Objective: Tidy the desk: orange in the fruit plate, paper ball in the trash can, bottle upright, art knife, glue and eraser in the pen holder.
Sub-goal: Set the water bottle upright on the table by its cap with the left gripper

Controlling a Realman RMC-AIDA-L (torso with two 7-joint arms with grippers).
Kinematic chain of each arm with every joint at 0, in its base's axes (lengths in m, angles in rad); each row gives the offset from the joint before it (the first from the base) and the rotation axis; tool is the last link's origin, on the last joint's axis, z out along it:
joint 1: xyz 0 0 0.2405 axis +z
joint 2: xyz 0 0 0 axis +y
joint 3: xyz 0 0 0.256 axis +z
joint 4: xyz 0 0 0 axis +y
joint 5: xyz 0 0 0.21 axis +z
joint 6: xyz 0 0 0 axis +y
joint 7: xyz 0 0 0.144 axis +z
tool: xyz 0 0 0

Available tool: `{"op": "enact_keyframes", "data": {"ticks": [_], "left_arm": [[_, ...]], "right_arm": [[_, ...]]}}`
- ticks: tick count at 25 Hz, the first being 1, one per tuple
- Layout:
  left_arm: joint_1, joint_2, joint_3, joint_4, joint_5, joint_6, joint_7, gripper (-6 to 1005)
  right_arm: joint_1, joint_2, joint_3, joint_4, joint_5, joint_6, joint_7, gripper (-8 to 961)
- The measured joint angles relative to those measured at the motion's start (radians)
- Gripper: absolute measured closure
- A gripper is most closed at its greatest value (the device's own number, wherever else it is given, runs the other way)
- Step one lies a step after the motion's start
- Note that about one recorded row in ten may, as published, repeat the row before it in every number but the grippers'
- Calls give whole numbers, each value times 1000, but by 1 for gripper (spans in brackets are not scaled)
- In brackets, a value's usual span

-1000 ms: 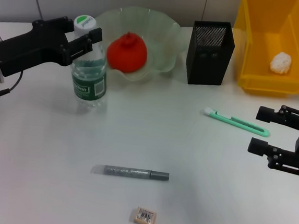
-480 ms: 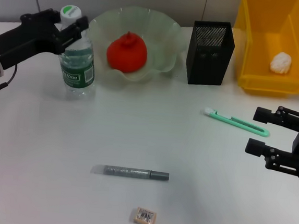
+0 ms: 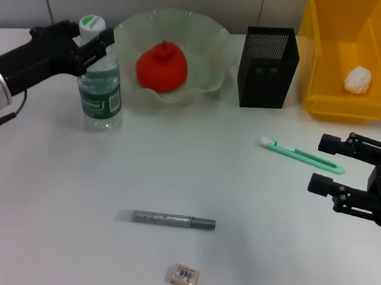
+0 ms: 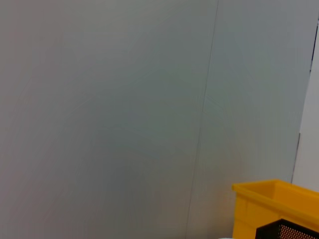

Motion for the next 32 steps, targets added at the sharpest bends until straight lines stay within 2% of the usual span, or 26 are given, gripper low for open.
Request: {"op": "enact_keyframes", "data": {"ticks": [20,27,32], "left_arm": [[17,-2,7,-20,-23,-6,40,559],[22,-2,7,-22,-18,-15,41,439],[29,0,7,-18,-20,-8,41,313]], "right_arm": [[25,-2,0,44,-14,2,-10,237],[28,-2,1,47,-14,2,-10,237],[33,-2,5,54,-14,3,-10,236]]}}
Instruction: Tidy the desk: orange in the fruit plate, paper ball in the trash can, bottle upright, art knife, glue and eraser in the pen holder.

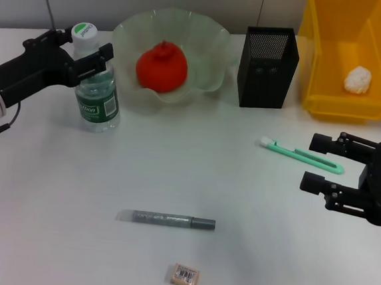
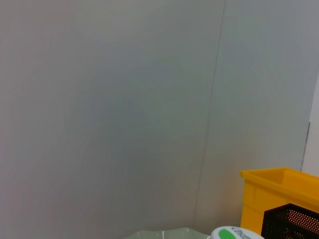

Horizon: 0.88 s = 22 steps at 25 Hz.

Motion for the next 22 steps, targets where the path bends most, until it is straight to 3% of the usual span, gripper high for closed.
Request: {"op": "enact_keyframes", "data": {"ticks": [6,9,10,13,14,15,16,18,19,20,21,22], "left_arm": [[44,7,-8,70,-4,33,0,206],[132,10,-14,186,-30,102,-22,197],[132,10,-14,186,-30,102,-22,193],[205,26,-15,266,-37,213,-65,191],[245,47,-19,281,-37,303,-84,191],[245,47,-19,281,-37,303,-84,192],[275,65,-21,278,-34,398,-91,193],[292,74,-21,275,-29,447,-90,193],[326,84,-21,271,-11,522,-82,194],[326,84,-21,271,-11,522,-82,194],[358,86,-21,271,18,581,-66,194],[369,86,-22,271,31,598,-60,194]], "right_arm": [[1,0,1,-4,0,11,4,236],[6,-4,2,-54,-25,49,65,236],[6,-4,2,-54,-25,49,65,236],[26,-10,3,-128,-91,64,166,237],[59,-18,0,-177,-148,58,245,237],[59,-18,0,-177,-148,58,245,237],[77,-22,-3,-195,-175,53,280,237],[131,-29,-9,-231,-244,35,361,237],[196,-31,-11,-263,-320,11,439,237],[196,-31,-11,-263,-320,11,439,237],[263,-34,-16,-294,-388,-14,513,236],[263,-34,-16,-294,-388,-14,513,236]]}}
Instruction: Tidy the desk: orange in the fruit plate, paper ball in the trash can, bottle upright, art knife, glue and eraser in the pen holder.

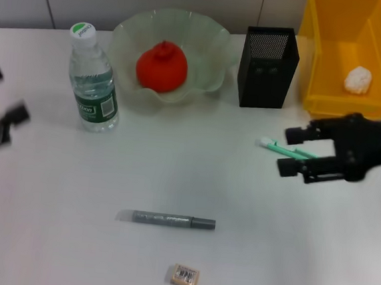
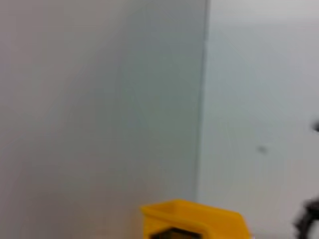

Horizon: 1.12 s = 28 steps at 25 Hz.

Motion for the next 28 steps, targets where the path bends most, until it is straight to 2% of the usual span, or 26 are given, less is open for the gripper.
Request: {"op": "enact_keyframes", "data": {"ticks": [1,2,3,4,5,7,8,11,12,15,17,21,22,28], "left_arm": [[0,0,0,0,0,0,0,194],[22,-3,0,0,35,32,15,194],[22,-3,0,0,35,32,15,194],[40,-9,0,-1,60,52,31,194],[40,-9,0,-1,60,52,31,194],[60,-17,0,-2,76,68,52,194],[60,-17,0,-2,76,68,52,195],[69,-22,0,-9,79,75,61,195],[68,-22,1,-21,79,79,68,195],[63,-22,3,-34,79,82,79,195],[55,-22,8,-39,85,84,85,195],[46,-23,9,-39,110,88,85,195],[39,-26,10,-39,132,92,85,195],[35,-31,10,-39,145,94,85,196]], "right_arm": [[39,-2,-8,-16,-40,-16,40,236],[120,-7,-32,-43,-123,-31,121,236],[120,-7,-32,-43,-123,-31,121,236],[191,-12,-52,-54,-204,-29,194,236],[191,-12,-52,-54,-204,-29,194,236],[300,-13,-77,-57,-372,-21,300,236],[300,-13,-77,-57,-372,-21,300,236],[373,-13,-110,-56,-545,-2,389,237],[407,-12,-141,-42,-647,20,435,237],[428,-8,-174,-15,-713,52,457,237],[448,-5,-222,60,-761,99,467,237],[460,-4,-263,148,-766,160,466,236],[461,0,-292,193,-767,212,461,236],[444,15,-361,241,-779,321,458,237]]}}
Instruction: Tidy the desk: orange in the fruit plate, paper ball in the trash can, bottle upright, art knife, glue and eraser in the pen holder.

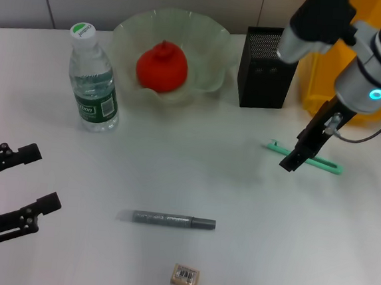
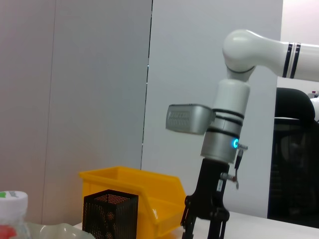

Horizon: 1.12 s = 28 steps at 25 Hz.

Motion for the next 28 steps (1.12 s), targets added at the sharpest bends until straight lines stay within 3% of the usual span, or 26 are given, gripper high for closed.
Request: {"op": "enact_keyframes", "data": {"ticks": [4,14,28], "left_arm": [[-1,-2,0,0,1,0,0,196],[-2,-10,-3,-1,15,-4,0,196],[-18,-14,-7,-16,16,-10,-9,197]], "right_arm": [[-24,17,-32,10,-20,89,-22,237],[-54,19,-48,43,14,211,-81,239],[-65,18,-43,75,65,261,-94,292]]}}
